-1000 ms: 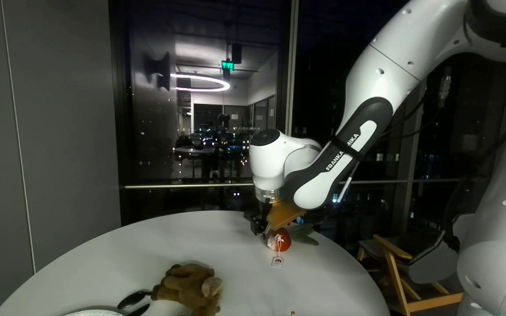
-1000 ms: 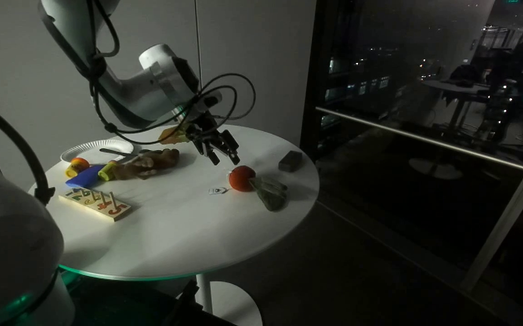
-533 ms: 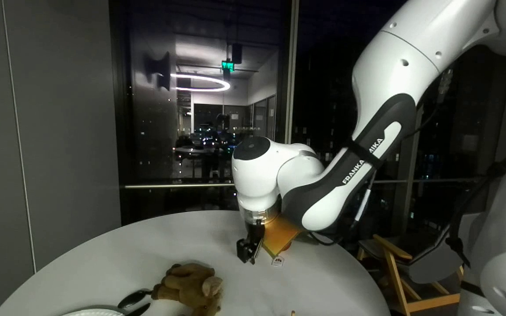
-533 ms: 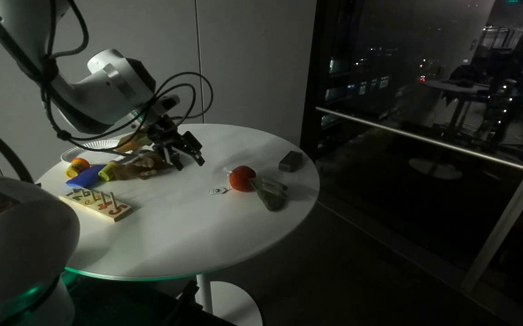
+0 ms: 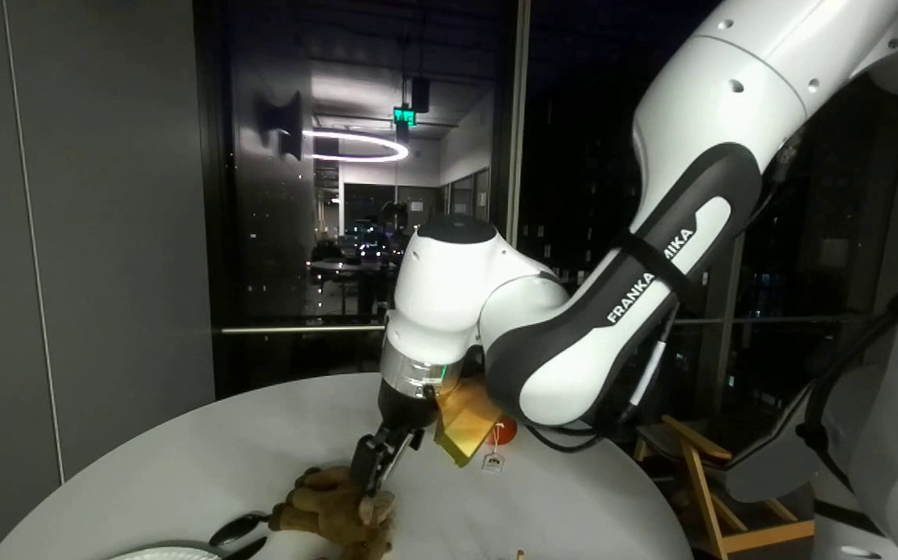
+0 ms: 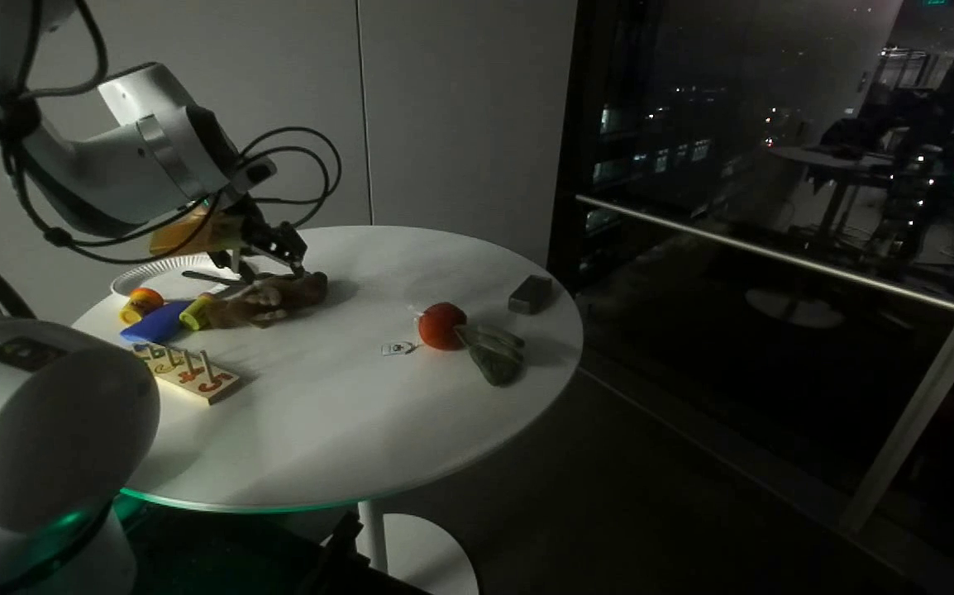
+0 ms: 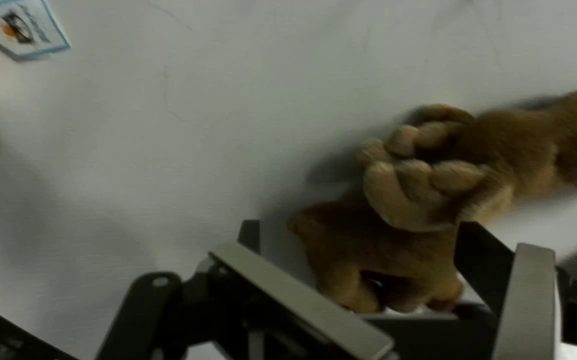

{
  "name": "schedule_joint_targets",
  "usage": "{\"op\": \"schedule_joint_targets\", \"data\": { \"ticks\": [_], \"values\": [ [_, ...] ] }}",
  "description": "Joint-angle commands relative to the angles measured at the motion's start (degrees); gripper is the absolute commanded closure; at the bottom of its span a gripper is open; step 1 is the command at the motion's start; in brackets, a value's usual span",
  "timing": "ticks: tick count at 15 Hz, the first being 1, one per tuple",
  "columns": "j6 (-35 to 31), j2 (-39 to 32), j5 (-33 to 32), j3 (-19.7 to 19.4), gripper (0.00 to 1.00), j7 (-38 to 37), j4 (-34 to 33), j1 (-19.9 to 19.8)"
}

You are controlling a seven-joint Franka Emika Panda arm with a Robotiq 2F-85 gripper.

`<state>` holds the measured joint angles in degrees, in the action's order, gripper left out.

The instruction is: Move most of the things on the table to the right side

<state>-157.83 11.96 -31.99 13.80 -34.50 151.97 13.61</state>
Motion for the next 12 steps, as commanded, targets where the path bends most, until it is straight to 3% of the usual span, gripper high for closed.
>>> {"op": "schedule_joint_targets", "data": {
  "ticks": [1, 4, 5, 6, 8, 10, 11, 12],
  "values": [
    [-4.5, 1.4, 15.1, -3.1, 0.0, 15.6, -1.2, 7.6],
    [-6.6, -4.1, 29.1, -10.3, 0.0, 29.0, -3.9, 18.0],
    [-4.8, -4.3, 33.7, -10.9, 0.0, 33.4, -4.6, 18.7],
    [-3.1, -4.8, 36.0, -6.8, 0.0, 35.8, -5.3, 13.9],
    [-0.3, -6.8, 37.3, -6.0, 0.0, 38.2, -6.8, 11.8],
    [0.8, -7.8, 29.2, -3.7, 0.0, 33.3, -7.4, 7.1],
    [3.3, -8.5, 29.5, -3.4, 0.0, 33.8, -8.3, 6.4],
    [5.7, -9.5, 33.8, -3.4, 0.0, 37.2, -9.4, 6.6]
  ]
}}
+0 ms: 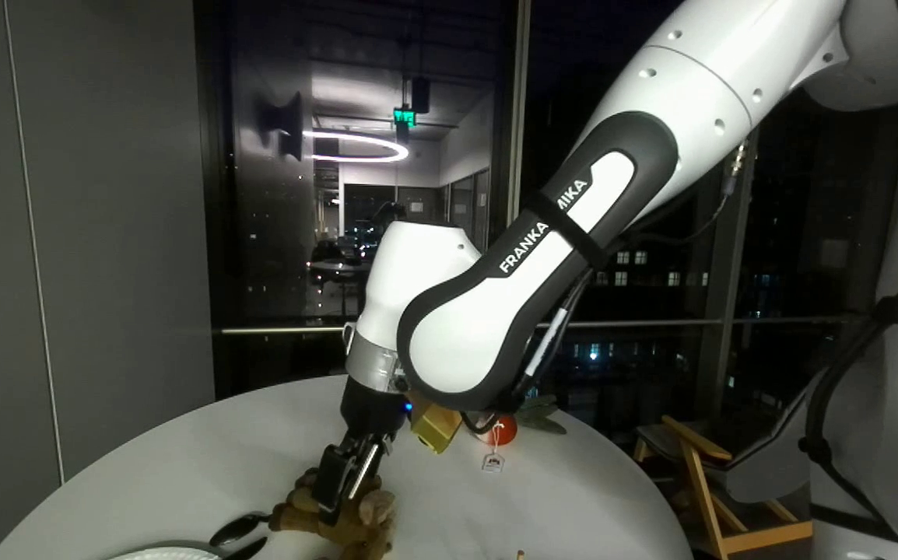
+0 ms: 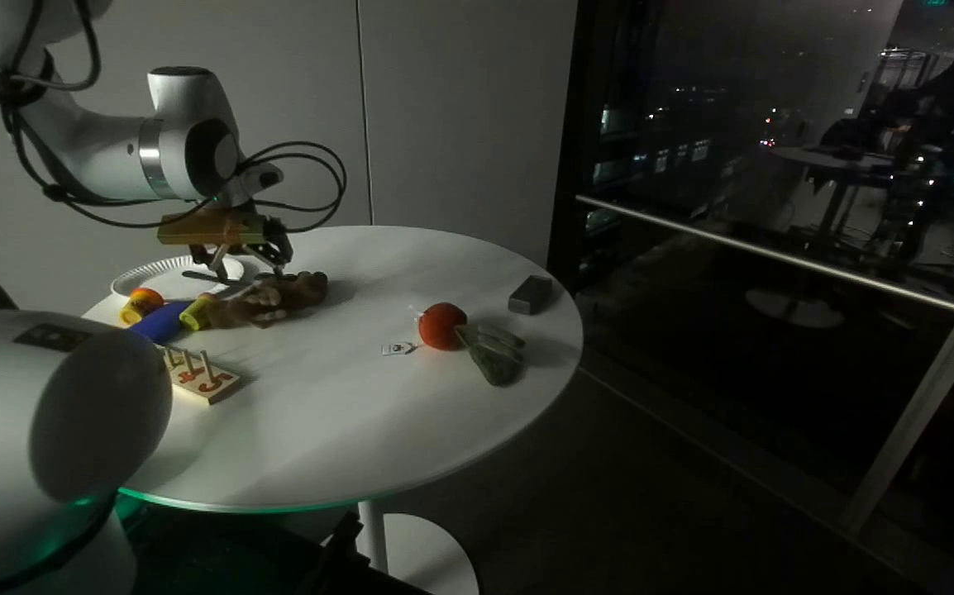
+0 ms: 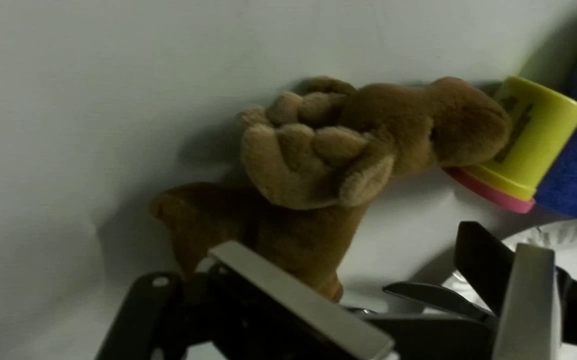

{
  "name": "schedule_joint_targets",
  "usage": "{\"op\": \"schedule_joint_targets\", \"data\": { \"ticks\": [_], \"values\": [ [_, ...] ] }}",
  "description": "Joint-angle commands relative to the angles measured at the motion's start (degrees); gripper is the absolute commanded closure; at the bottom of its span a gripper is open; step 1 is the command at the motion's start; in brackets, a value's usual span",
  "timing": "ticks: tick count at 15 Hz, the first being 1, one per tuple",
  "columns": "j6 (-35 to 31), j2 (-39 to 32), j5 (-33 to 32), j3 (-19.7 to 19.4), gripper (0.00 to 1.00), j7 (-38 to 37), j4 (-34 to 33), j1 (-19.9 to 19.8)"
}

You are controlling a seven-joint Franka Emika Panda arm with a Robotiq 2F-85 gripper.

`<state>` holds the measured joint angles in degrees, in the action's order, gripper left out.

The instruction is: Move most of the things on the table to the right side

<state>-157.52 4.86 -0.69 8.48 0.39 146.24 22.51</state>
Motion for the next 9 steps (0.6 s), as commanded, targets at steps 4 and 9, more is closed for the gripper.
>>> {"op": "schedule_joint_targets", "data": {
  "ticks": [4, 9],
  "values": [
    [11.9, -5.8, 5.0, 2.4, 0.0, 3.9, -6.7, -4.9],
    [13.4, -7.9, 6.4, 2.5, 0.26, 5.9, -7.7, -7.4]
  ]
}}
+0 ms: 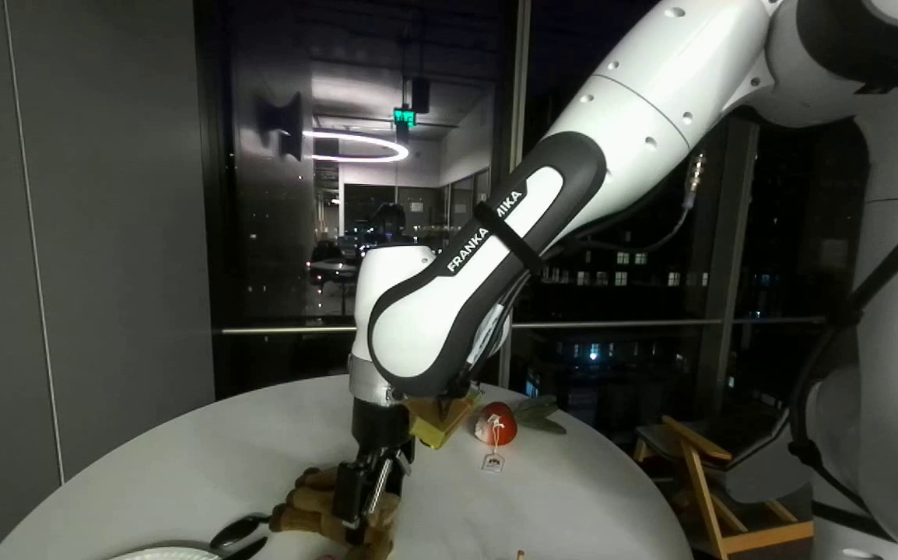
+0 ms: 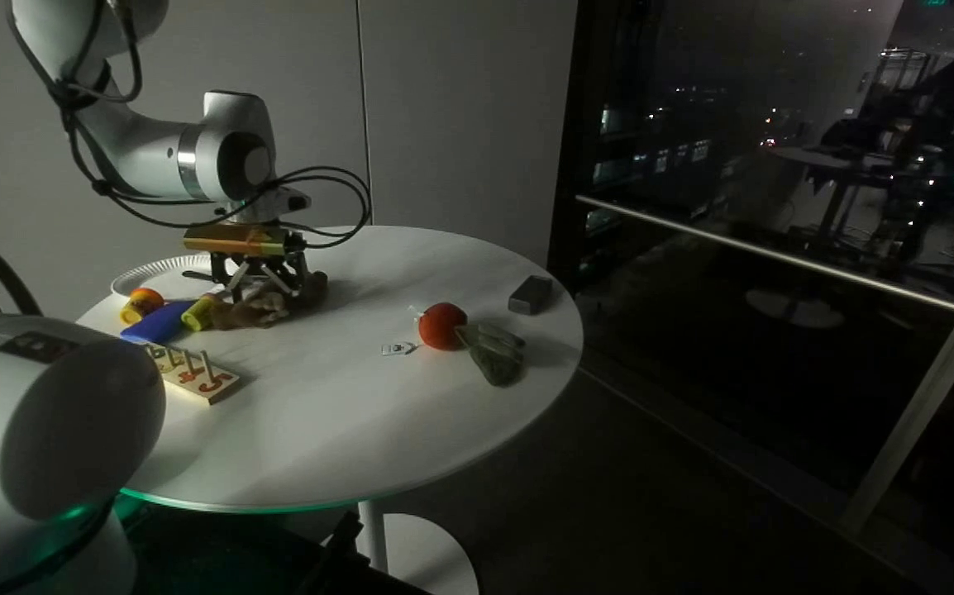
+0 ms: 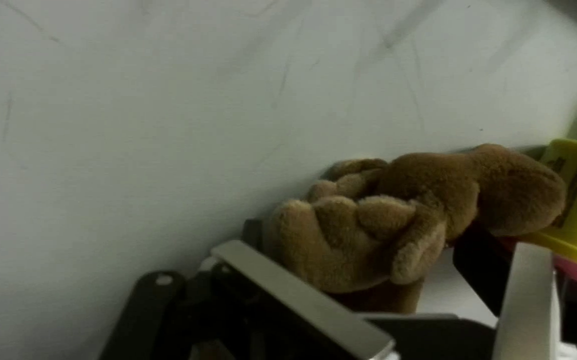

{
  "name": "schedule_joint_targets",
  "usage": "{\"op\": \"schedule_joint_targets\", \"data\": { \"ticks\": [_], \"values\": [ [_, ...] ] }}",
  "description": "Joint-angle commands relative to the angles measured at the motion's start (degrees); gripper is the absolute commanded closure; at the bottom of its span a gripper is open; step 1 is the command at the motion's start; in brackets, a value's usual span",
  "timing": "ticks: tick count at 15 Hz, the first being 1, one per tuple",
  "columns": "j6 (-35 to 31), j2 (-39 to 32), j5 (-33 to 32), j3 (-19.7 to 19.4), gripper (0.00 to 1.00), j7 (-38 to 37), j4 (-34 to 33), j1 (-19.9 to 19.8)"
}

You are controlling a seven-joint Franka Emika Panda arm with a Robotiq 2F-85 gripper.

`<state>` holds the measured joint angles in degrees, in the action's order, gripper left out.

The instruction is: Move most of the things on the table to the right side

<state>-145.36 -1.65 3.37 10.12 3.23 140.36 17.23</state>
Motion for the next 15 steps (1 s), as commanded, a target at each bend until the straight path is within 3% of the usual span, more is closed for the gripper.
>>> {"op": "schedule_joint_targets", "data": {
  "ticks": [1, 4, 8, 12, 15],
  "values": [
    [0.9, -1.5, 2.9, 0.9, 0.32, 3.1, -1.7, -2.5],
    [0.2, -0.8, 7.0, 1.0, 0.59, 6.4, -1.1, -3.5],
    [0.0, -0.6, 10.0, 0.9, 0.88, 7.8, -0.8, -4.2],
    [-2.9, 4.9, 7.8, 0.3, 0.9, 3.1, 2.3, -4.9],
    [-7.9, 11.1, 10.7, -0.4, 0.9, 1.4, 7.1, -5.8]
  ]
}}
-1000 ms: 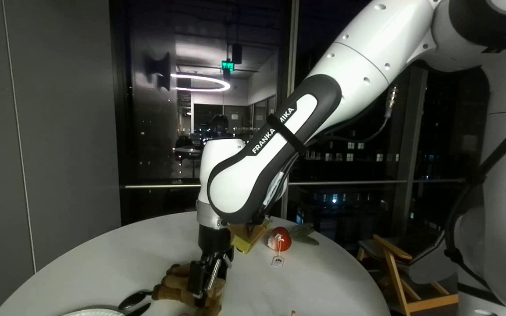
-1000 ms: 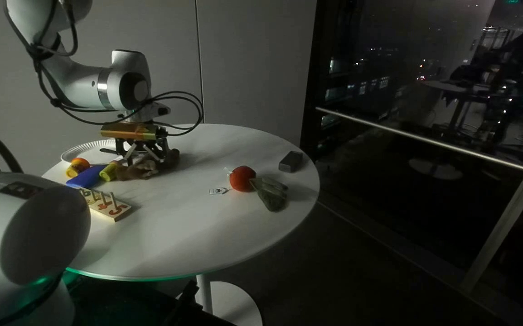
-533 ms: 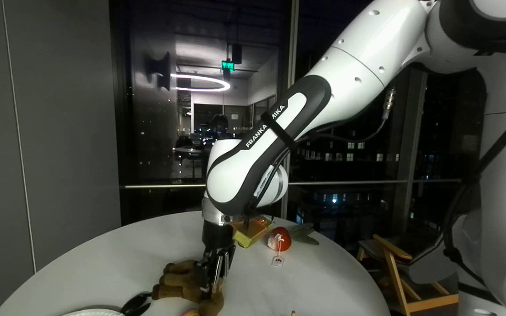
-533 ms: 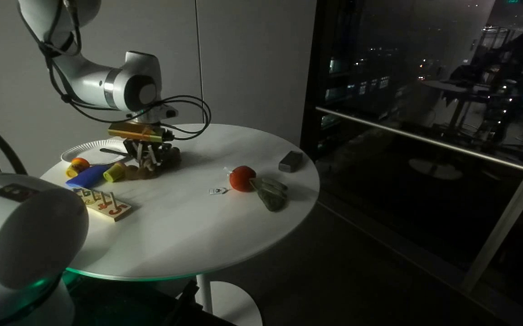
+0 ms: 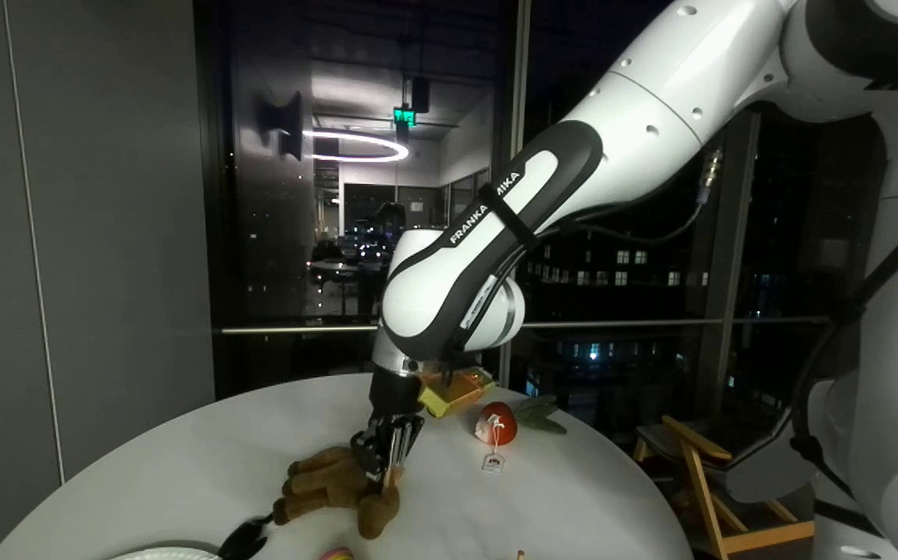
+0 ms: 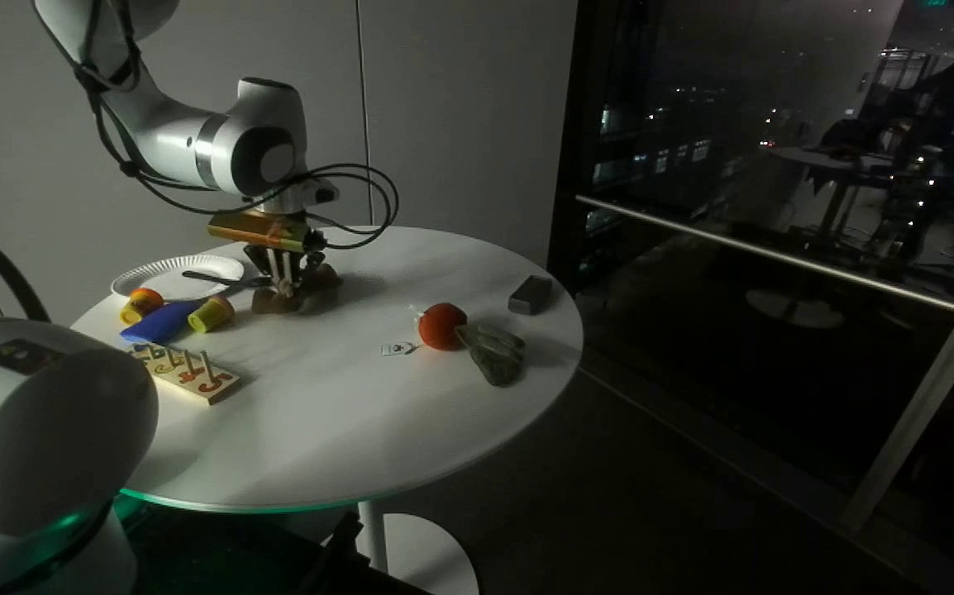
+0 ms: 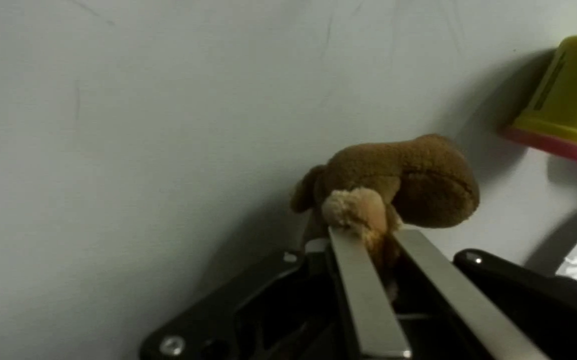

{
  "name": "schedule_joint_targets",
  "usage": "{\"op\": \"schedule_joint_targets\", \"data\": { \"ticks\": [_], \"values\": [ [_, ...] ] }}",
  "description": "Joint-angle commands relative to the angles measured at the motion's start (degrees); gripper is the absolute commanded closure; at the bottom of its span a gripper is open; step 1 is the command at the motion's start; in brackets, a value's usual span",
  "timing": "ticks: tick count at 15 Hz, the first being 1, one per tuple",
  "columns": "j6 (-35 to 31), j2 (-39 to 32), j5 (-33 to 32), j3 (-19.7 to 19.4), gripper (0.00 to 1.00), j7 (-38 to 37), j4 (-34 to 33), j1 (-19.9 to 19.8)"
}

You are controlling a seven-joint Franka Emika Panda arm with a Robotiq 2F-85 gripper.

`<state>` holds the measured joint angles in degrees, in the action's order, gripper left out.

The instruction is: Move most of the things on the table to the right side

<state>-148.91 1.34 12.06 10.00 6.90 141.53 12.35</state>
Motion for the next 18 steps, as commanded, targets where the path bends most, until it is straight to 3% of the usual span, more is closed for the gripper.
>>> {"op": "schedule_joint_targets", "data": {
  "ticks": [1, 5, 8, 9, 13, 15, 18],
  "values": [
    [-5.5, 10.5, 2.8, -0.8, 0.9, -2.9, 7.7, -1.3],
    [-9.2, 20.1, 4.0, -4.3, 0.9, -5.7, 15.5, -3.0],
    [-13.6, 25.1, 0.6, -5.6, 0.9, -9.8, 21.0, -6.8],
    [-13.6, 21.5, -1.7, -5.4, 0.9, -11.7, 16.2, -9.4],
    [-20.8, 20.1, -10.6, -2.3, 0.9, -20.0, 17.1, -20.4],
    [-21.8, 19.8, -15.6, 1.4, 0.9, -26.8, 17.1, -28.0],
    [-21.4, 20.9, -24.6, 10.4, 0.9, -38.5, 17.1, -41.4]
  ]
}}
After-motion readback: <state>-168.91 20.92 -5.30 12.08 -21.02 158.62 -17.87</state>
